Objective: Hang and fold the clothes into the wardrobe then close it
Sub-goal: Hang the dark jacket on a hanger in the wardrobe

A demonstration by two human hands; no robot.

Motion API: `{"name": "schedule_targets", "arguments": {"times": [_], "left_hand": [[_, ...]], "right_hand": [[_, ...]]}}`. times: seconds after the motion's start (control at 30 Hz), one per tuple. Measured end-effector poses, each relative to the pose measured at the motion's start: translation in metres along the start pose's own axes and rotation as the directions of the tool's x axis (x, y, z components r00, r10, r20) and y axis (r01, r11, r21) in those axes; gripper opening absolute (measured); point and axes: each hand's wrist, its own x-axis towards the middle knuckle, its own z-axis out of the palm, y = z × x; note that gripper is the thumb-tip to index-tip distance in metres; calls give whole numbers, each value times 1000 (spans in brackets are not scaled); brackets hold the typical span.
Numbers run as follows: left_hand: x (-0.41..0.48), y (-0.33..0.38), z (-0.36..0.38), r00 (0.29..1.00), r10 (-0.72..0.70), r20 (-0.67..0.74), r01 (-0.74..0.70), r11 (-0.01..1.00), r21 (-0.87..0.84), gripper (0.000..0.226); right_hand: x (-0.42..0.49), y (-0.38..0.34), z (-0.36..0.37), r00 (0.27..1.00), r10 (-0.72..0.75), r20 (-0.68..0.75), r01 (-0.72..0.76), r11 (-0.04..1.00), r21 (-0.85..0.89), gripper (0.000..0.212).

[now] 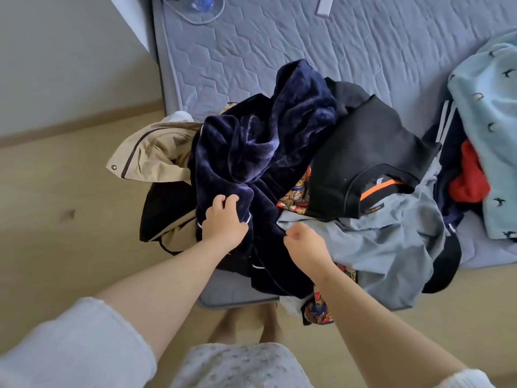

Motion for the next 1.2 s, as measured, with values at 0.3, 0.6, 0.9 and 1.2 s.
{"name": "schedule_targets", "arguments": {"times": [0.3, 0.6, 0.9, 1.2], "left_hand": [[33, -3, 1, 987, -148, -67, 159, 964, 212, 87], [17, -2, -80, 993, -110, 44, 111, 736, -668, 20], [-69, 34, -236, 950, 270, -157, -239, 304, -922, 26], [-134, 31, -304, 775, 609, -168, -408, 280, -869, 23]], "right_hand": [[27, 0, -3, 1000, 6, 3, -6, 1000, 6, 21], [11, -47, -10, 999, -49, 12, 48, 998, 39, 29], [-50, -146, -58, 882, -428, -199, 436, 900, -3, 66], [-111, -195, -77, 798, -537, -273, 506, 844, -180, 39]]}}
